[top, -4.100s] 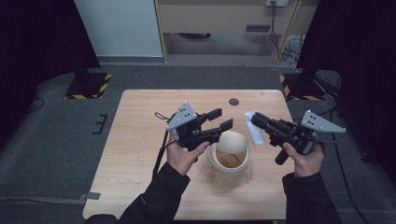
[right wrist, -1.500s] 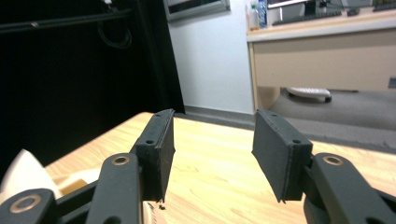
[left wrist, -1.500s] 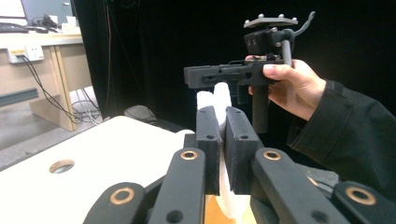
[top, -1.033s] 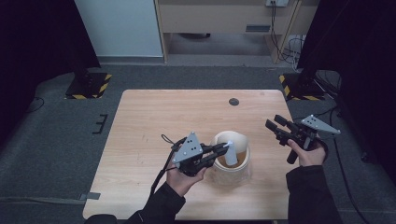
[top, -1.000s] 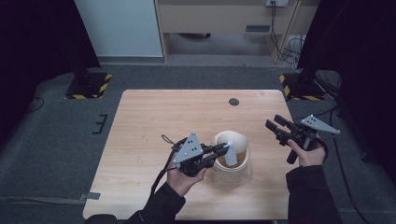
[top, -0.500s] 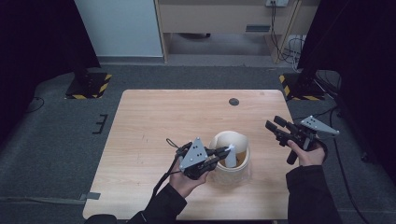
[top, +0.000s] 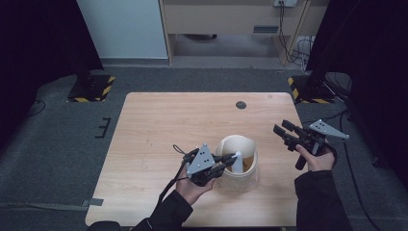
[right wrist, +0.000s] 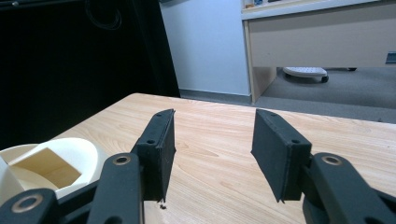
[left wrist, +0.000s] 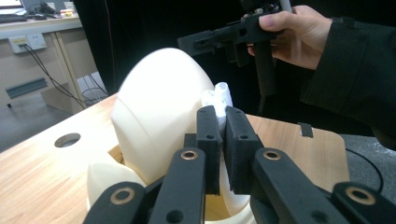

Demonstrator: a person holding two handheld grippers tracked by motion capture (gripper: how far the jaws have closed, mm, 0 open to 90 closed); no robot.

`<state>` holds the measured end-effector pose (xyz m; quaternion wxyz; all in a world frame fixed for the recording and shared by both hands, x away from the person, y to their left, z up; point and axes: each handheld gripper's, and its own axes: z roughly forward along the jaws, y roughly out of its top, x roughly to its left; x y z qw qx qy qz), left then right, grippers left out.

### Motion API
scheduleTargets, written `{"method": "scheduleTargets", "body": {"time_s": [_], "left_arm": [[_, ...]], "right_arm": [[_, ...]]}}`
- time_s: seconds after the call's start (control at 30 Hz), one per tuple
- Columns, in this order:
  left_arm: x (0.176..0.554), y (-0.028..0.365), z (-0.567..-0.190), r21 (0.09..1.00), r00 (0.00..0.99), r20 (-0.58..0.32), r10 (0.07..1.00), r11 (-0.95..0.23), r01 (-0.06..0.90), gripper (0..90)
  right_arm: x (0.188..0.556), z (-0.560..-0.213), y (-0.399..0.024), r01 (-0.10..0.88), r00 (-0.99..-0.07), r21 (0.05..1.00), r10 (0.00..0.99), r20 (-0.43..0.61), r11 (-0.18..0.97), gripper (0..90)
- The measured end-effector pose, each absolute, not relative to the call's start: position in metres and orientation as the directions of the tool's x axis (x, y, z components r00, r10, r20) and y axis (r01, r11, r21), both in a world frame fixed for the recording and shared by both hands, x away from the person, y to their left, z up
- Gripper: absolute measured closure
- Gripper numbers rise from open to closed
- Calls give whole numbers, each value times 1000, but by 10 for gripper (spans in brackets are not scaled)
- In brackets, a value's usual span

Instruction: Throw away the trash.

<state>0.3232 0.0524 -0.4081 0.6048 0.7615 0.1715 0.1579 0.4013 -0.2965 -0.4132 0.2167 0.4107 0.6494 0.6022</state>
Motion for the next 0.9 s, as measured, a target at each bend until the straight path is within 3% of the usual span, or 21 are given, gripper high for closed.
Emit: {"method": "scheduleTargets", "body": {"time_s": [0.3, 0.5, 0.7, 0.9], "left_arm": [[323, 50, -415, 964, 898, -8, 440, -234, 123, 832], [319, 54, -418, 958, 896, -81, 436, -213, 190, 708], [314, 66, -418, 958, 890, -91, 446, -206, 201, 632], [314, 102, -421, 957, 855, -88, 511, -194, 214, 566]], "right_arm": [[401, -414, -297, 274, -568, 960, 795, 212, -60, 492], [401, -414, -297, 274, -566, 960, 796, 213, -62, 491], [401, -415, -298, 277, -564, 959, 798, 214, -62, 489], [403, -421, -301, 297, -542, 953, 811, 218, -58, 465]]}}
